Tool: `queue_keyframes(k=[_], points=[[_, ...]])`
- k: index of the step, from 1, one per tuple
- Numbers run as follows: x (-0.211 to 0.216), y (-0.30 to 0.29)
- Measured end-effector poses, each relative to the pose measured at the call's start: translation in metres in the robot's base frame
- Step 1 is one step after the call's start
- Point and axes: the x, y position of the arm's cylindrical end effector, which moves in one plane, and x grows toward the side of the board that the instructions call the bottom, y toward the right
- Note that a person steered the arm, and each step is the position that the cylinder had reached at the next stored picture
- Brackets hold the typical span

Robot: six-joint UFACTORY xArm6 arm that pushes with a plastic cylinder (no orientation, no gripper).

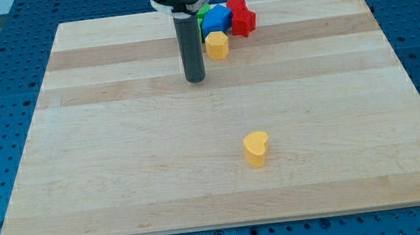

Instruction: Push the yellow hexagon closer to red star

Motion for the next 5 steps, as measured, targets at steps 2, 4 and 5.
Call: queue_keyframes(k=[2, 4, 5], points=[[-0.042, 0.044], [-0.038, 0.046], [-0.038, 0.046]])
